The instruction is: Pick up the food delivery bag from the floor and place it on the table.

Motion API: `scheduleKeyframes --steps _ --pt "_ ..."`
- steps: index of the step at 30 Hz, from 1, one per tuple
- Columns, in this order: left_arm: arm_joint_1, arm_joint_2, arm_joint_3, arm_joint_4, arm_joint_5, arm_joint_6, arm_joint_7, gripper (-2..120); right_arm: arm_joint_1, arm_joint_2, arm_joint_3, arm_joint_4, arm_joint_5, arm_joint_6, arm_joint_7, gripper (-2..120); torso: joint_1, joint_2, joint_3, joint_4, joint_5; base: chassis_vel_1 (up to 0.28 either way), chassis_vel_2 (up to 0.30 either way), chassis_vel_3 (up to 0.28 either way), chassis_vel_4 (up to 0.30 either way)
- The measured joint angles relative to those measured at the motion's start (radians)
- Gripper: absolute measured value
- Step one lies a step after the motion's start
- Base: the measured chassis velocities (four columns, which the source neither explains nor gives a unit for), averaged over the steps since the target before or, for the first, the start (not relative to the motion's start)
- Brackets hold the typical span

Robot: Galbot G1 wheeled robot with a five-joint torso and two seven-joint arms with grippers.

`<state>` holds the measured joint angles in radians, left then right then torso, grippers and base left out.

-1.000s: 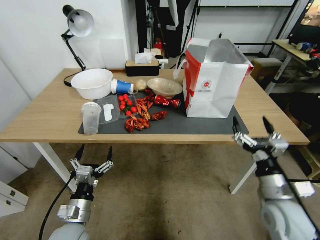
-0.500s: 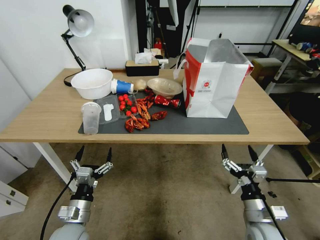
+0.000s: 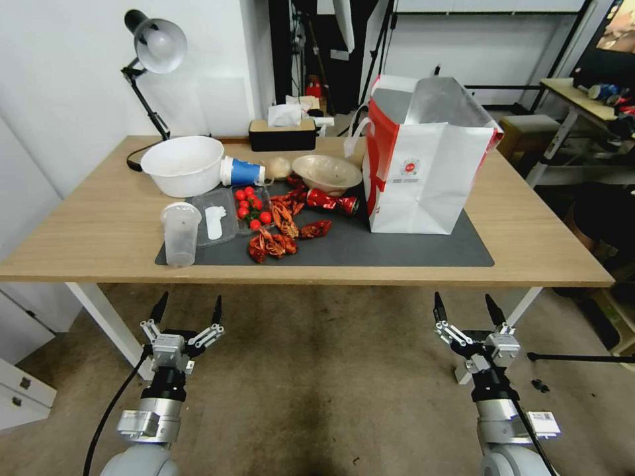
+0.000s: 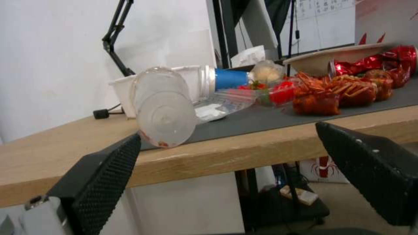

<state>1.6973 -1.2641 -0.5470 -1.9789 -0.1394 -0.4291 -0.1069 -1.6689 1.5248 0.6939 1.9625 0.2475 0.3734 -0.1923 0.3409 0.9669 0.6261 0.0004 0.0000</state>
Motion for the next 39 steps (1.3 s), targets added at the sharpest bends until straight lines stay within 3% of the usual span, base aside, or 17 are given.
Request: scheduleKeyframes --steps 39 --pt "0.0 0.003 -0.002 0.002 0.003 0.001 0.0 100 -0.002 0.002 -0.001 -0.005 -0.001 0.003 0.0 100 0.0 0.0 0.0 0.0 0.0 0.0 0.0 0.0 0.0"
